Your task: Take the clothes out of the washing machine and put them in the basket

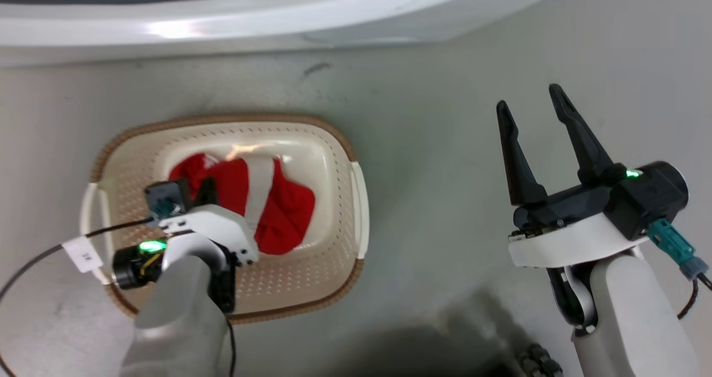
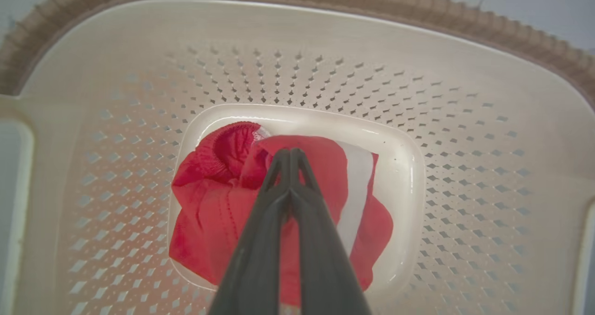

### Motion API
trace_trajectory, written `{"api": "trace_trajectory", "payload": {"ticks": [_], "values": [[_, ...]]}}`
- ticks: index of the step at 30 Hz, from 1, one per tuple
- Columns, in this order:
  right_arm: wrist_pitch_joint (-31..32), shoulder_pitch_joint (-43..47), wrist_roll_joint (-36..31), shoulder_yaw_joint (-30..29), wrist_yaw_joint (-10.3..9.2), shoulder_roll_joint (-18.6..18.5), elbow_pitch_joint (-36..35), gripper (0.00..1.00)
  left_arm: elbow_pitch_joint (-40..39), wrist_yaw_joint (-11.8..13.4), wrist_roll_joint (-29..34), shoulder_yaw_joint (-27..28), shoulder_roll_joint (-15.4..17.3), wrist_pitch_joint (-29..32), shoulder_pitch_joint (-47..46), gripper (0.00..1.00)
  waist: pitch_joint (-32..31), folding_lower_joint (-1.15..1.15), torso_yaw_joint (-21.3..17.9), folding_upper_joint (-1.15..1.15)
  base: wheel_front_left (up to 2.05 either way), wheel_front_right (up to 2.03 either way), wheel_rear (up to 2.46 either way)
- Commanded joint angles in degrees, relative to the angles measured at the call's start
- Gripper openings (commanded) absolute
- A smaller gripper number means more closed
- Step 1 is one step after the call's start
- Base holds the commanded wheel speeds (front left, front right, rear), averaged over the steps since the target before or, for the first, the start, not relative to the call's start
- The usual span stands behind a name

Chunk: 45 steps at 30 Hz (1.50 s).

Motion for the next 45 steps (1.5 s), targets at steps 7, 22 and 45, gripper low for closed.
{"api": "trace_trajectory", "payload": {"ticks": [7,22,45], "values": [[-0.22,-3.35,1.89,1.5,-0.04,0.48,-0.12,1.0,6.94,2.02,-0.16,2.45,3.07,-0.14,-5.13,0.0,9.26,-0.02,-6.74,0.0,0.0,0.0,0.0],[-0.22,0.76,0.16,-2.16,-0.04,1.06,2.73,1.0,6.26,0.04,-0.14,3.87,0.8,-0.14,1.01,1.0,-4.69,-0.02,-4.14,0.0,0.0,0.0,0.0],[-0.22,14.18,-3.52,-9.95,-0.04,1.34,2.01,1.0,-26.54,-1.13,1.62,-2.96,-1.37,-0.14,19.27,1.0,-26.93,-0.02,2.78,0.0,0.0,0.0,0.0]]}}
